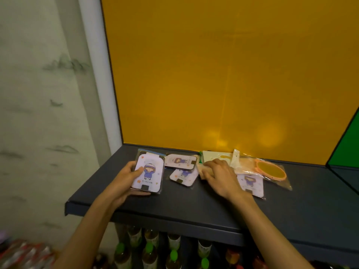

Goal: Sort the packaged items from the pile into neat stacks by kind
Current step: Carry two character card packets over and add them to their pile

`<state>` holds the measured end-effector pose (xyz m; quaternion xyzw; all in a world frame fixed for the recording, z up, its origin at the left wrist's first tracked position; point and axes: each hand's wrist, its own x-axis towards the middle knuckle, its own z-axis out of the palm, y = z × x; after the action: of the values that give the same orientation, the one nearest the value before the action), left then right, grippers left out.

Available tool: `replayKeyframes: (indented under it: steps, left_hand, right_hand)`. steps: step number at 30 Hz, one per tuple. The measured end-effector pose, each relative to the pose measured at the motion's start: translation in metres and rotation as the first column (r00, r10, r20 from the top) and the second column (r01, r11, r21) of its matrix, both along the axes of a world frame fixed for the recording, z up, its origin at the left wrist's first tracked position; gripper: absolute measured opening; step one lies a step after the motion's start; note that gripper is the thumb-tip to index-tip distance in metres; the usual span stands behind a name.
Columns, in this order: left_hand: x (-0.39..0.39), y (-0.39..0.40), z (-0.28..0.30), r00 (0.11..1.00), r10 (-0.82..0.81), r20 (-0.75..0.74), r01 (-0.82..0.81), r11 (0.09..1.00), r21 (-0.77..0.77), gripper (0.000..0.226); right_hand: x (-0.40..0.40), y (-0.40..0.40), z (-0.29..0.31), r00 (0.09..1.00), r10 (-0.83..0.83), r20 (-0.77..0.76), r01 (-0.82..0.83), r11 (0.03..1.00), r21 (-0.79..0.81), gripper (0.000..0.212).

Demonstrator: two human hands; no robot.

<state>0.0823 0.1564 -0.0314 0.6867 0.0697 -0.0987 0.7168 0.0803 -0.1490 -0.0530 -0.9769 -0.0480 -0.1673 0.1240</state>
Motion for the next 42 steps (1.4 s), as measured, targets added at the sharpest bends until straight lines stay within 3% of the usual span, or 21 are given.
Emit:
replayKeyframes:
  steps: [6,12,23,29,32,35,38,40,42]
  left_hand:
    - [0.003,0.023,-0.007,0.995,0.091,-0.030,-0.092,0.996,-0.015,0.030]
    - [0.006,0.035,-0.011,0.997,0.074,-0.024,-0.075,0.997,-0.029,0.038]
    - [0.014,0.034,-0.011,0.999,0.048,0.009,-0.048,0.999,-0.007,0.036]
    - [0.013,0.034,-0.012,0.999,0.041,0.026,-0.040,0.999,-0.033,0.030]
    - [0.012,0.032,-0.012,1.000,0.008,0.017,-0.006,0.996,-0.083,0.025]
    - [0.012,0.025,-0.013,1.000,-0.029,0.008,0.030,0.987,-0.158,0.019]
    - [0.011,0.014,-0.014,0.998,-0.060,0.015,0.062,0.977,-0.204,0.018]
    - [0.010,0.004,-0.016,0.997,-0.073,0.021,0.076,0.975,-0.208,0.018]
    - [0.009,-0.010,-0.018,0.996,-0.084,0.033,0.089,0.974,-0.208,0.017]
  right_hand:
    - [0.035,0.030,-0.005,0.999,0.044,-0.017,-0.045,0.995,-0.089,0.035]
    - [0.069,0.035,-0.015,0.979,0.046,-0.197,-0.077,0.985,-0.155,0.060]
    - [0.067,0.050,0.006,0.971,-0.074,-0.229,0.039,0.987,-0.154,0.072]
    - [0.058,0.054,0.013,0.966,-0.147,-0.211,0.145,0.989,-0.027,0.082]
    - [0.045,0.053,0.016,0.975,-0.141,-0.171,0.169,0.972,0.165,0.068]
    - [0.030,0.053,0.017,0.965,-0.135,-0.226,0.237,0.820,0.521,0.039]
    - [0.011,0.050,0.019,0.937,-0.051,-0.345,0.333,0.423,0.842,0.020]
    - [-0.003,0.044,0.021,0.932,-0.014,-0.363,0.358,0.209,0.910,0.007]
    - [-0.015,0.031,0.022,0.930,-0.014,-0.368,0.367,0.106,0.924,0.002]
